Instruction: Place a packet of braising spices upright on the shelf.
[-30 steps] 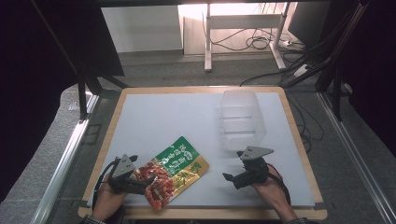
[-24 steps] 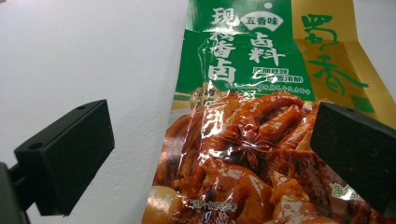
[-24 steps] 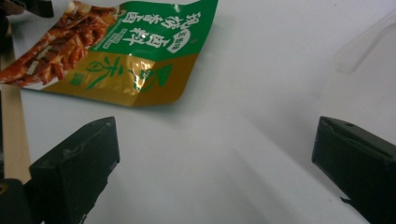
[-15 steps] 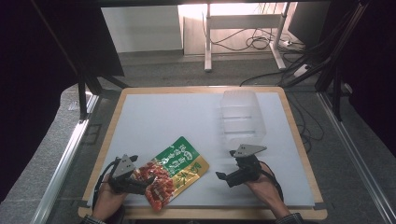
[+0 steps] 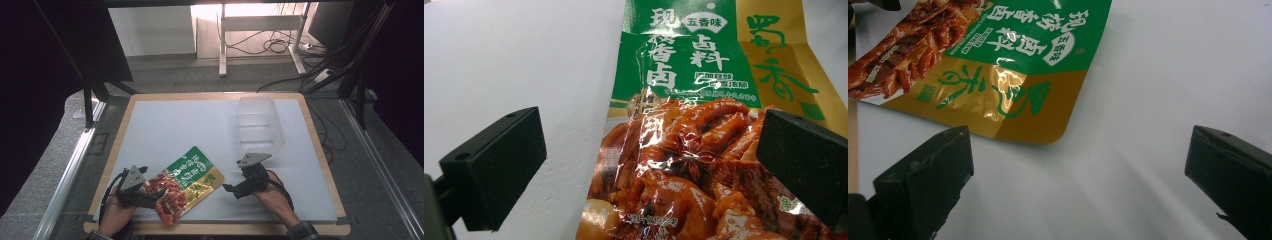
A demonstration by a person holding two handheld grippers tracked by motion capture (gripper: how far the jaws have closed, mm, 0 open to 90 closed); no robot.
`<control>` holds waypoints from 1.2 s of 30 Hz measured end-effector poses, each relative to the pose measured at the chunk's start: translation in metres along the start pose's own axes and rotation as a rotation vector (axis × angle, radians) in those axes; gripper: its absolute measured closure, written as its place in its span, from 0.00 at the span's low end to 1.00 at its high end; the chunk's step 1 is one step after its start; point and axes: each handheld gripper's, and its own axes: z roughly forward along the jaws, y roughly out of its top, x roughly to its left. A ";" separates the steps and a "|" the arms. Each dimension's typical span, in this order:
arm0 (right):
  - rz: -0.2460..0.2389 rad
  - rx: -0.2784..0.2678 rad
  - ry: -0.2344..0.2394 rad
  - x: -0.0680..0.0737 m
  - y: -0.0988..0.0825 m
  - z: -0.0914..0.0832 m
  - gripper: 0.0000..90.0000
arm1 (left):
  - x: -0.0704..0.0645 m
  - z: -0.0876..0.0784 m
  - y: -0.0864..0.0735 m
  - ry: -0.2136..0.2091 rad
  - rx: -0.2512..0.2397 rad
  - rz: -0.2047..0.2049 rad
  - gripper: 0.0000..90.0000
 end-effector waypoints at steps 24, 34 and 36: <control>0.044 0.025 0.034 0.003 0.014 0.030 0.00 | -0.001 0.000 0.000 -0.002 0.003 0.004 0.00; 0.051 0.044 0.051 0.005 0.020 0.039 0.02 | -0.001 0.000 0.000 -0.004 0.002 0.004 0.00; 0.064 0.059 0.053 0.004 0.021 0.041 0.02 | -0.001 0.000 0.000 -0.003 0.003 0.004 0.00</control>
